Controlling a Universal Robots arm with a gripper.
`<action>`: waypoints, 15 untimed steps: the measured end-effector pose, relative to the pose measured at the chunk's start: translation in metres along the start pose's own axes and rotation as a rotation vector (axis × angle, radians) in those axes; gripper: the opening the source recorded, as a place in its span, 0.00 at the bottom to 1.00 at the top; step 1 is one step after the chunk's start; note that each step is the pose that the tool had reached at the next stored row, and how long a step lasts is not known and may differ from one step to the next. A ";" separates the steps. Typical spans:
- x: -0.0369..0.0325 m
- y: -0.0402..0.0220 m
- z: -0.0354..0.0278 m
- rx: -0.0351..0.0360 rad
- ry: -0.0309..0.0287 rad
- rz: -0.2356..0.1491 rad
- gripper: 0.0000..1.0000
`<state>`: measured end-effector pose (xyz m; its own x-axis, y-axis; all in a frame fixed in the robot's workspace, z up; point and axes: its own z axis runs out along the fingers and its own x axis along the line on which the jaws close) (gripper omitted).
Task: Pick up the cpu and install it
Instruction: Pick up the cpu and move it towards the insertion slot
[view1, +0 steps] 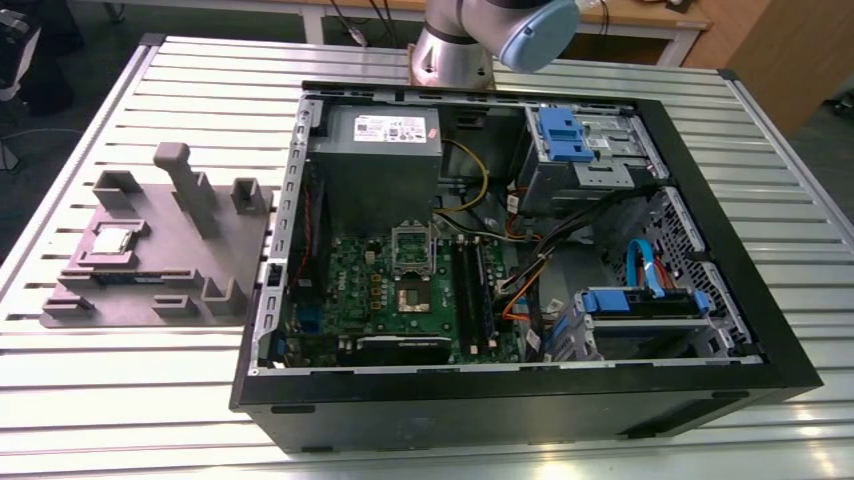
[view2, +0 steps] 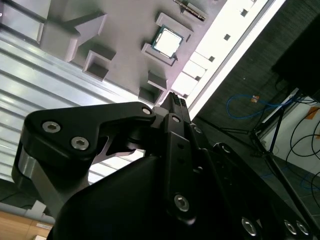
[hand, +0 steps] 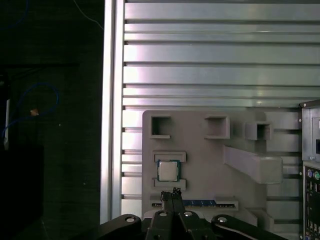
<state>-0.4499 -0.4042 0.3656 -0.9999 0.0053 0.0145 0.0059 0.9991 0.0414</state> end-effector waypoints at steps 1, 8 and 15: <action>0.0000 0.0000 0.0000 0.0000 -0.0001 0.000 0.10; 0.0002 0.0000 0.0000 0.0000 0.0000 0.000 0.11; 0.0003 0.0000 0.0000 0.0000 0.0000 0.000 0.35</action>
<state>-0.4503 -0.4042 0.3656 -0.9999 0.0053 0.0144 0.0059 0.9991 0.0414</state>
